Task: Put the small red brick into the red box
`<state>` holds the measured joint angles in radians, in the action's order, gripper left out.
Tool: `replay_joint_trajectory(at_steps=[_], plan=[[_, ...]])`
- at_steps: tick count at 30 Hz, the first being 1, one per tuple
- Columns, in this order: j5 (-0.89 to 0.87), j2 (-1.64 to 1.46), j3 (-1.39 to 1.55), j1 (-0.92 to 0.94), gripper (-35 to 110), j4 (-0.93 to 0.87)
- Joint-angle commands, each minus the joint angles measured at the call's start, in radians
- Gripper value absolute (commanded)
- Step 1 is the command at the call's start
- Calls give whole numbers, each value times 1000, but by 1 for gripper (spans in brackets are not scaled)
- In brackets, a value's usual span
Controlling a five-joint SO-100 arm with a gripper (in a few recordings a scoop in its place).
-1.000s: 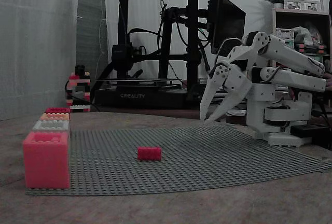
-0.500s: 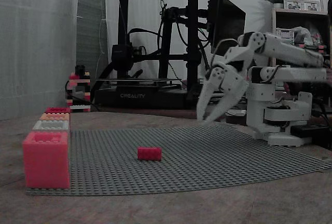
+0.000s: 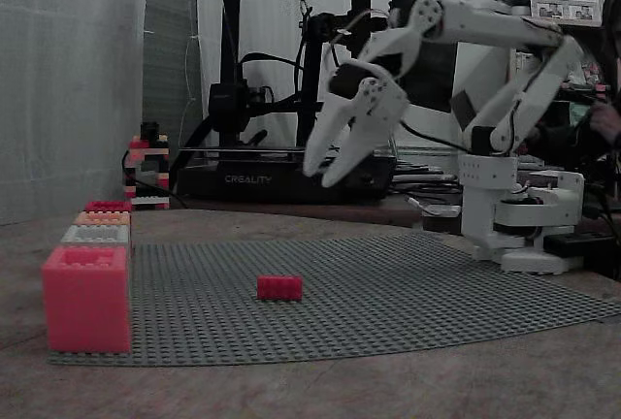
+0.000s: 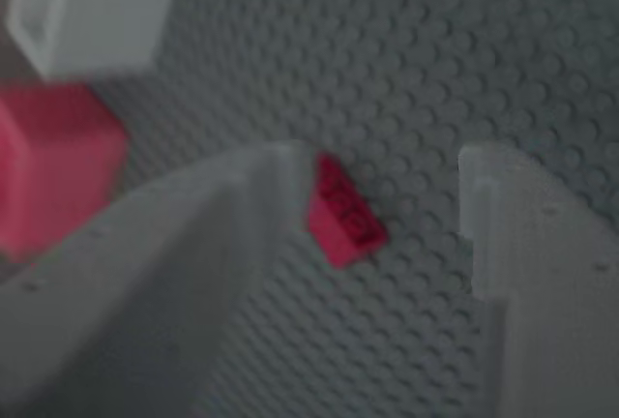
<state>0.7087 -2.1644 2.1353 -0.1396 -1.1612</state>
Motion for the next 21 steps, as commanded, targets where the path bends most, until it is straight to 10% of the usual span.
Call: replay_joint_trajectory(at_steps=[1, 21], plan=[[123, 178, -219, -67, 20, -41], [175, 900, -839, -249, 26, -198]])
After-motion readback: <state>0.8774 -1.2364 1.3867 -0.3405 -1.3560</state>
